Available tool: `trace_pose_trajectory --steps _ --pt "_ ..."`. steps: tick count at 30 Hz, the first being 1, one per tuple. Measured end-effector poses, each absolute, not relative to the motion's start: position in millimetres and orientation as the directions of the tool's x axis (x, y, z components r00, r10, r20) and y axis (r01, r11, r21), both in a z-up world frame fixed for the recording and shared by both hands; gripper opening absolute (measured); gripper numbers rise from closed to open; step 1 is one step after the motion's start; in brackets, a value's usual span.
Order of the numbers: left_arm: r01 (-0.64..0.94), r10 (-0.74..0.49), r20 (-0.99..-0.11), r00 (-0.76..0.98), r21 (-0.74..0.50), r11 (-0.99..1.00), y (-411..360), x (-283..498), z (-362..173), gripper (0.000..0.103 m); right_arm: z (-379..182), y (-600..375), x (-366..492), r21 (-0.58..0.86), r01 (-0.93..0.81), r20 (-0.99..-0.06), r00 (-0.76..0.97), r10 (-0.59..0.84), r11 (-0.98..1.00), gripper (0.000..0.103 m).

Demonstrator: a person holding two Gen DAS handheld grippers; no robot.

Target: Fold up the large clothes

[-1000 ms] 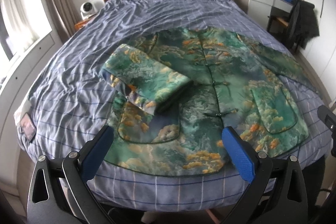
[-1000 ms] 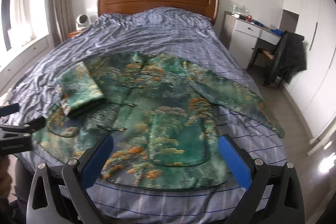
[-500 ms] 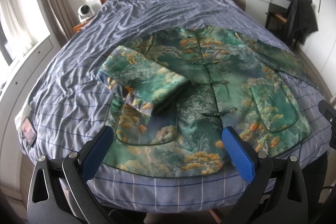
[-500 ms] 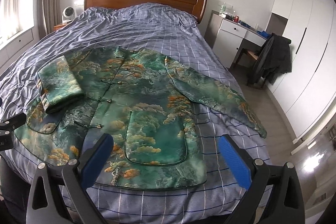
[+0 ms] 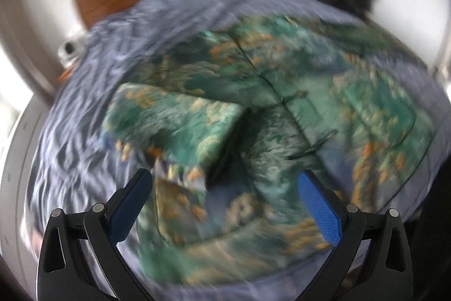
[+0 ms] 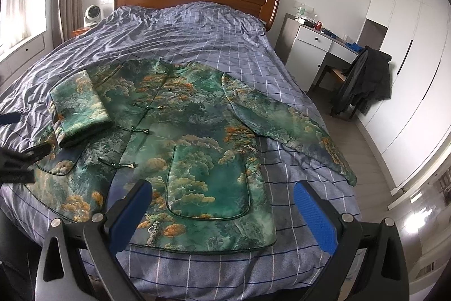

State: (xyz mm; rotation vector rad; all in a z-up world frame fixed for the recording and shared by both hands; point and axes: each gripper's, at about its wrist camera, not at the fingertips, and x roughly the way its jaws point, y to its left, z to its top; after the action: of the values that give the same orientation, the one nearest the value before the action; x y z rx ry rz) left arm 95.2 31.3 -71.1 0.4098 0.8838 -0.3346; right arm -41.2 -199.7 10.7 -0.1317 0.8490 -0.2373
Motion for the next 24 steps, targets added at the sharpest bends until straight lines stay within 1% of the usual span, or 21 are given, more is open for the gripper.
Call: trace_pose_trajectory --steps 3,6,7,10,11,12,13,14,15,16,17,21,22,24 --pt "0.503 -0.116 -0.821 0.56 0.226 0.834 31.0 133.7 -91.2 0.103 6.5 -200.4 -41.4 -0.192 0.157 -0.739 0.627 -0.248 0.969 0.102" --pt "0.531 -0.082 -0.84 0.537 0.261 0.806 24.2 167.0 -122.0 0.102 2.4 -198.2 -41.4 -0.177 0.152 -0.752 0.617 -0.233 0.972 0.102" --pt "0.548 -0.062 -0.86 0.507 0.266 0.794 22.2 180.2 -140.1 0.102 1.5 -196.6 -41.6 -0.176 0.146 -0.755 0.614 -0.229 0.973 0.102" --pt "0.569 -0.047 -0.896 0.441 0.239 0.787 26.0 195.1 -168.6 0.102 3.3 -192.6 -44.9 -0.178 0.131 -0.755 0.618 -0.221 0.975 0.102" --pt "0.575 -0.075 -0.905 0.419 0.2 0.793 30.1 197.4 -173.6 0.099 4.9 -192.4 -46.7 -0.18 0.129 -0.751 0.623 -0.221 0.975 0.102" --pt "0.58 -0.113 -0.908 0.404 0.159 0.799 34.9 197.1 -173.3 0.095 5.8 -192.5 -48.3 -0.18 0.13 -0.748 0.626 -0.221 0.975 0.102" --pt "0.587 -0.142 -0.908 0.394 0.129 0.799 37.1 197.0 -171.1 0.073 6.3 -193.1 -49.4 -0.177 0.132 -0.746 0.628 -0.221 0.975 0.102" --pt "0.591 -0.182 -0.901 0.393 0.096 0.801 43.2 194.3 -164.9 0.03 6.3 -194.2 -50.2 -0.17 0.135 -0.748 0.627 -0.217 0.976 0.102" --pt "0.588 -0.186 -0.9 0.394 0.091 0.804 45.7 194.3 -160.9 0.014 5.8 -194.9 -48.8 -0.163 0.137 -0.751 0.625 -0.213 0.977 0.102" --pt "0.576 -0.201 -0.895 0.398 0.073 0.814 54.0 193.3 -152.5 0.01 5.1 -195.4 -48.4 -0.156 0.139 -0.754 0.623 -0.209 0.978 0.102" --pt "0.562 -0.221 -0.885 0.411 0.055 0.825 64.7 191.4 -141.7 0.009 4.4 -195.3 -47.7 -0.15 0.139 -0.756 0.622 -0.204 0.979 0.102" --pt "0.469 -0.221 -0.832 0.509 0.052 0.881 111.5 185.1 -99.6 0.008 4.5 -189.0 -45.7 -0.138 0.114 -0.757 0.629 -0.178 0.984 0.102" --pt "0.415 -0.215 -0.807 0.55 0.041 0.909 137.3 182.9 -80.5 0.008 5.1 -186.7 -46.2 -0.136 0.103 -0.754 0.635 -0.171 0.985 0.102" --pt "0.346 -0.188 -0.78 0.597 0.039 0.937 168.1 183.5 -60.5 0.008 5.9 -183.2 -46.9 -0.139 0.09 -0.748 0.643 -0.165 0.986 0.102"
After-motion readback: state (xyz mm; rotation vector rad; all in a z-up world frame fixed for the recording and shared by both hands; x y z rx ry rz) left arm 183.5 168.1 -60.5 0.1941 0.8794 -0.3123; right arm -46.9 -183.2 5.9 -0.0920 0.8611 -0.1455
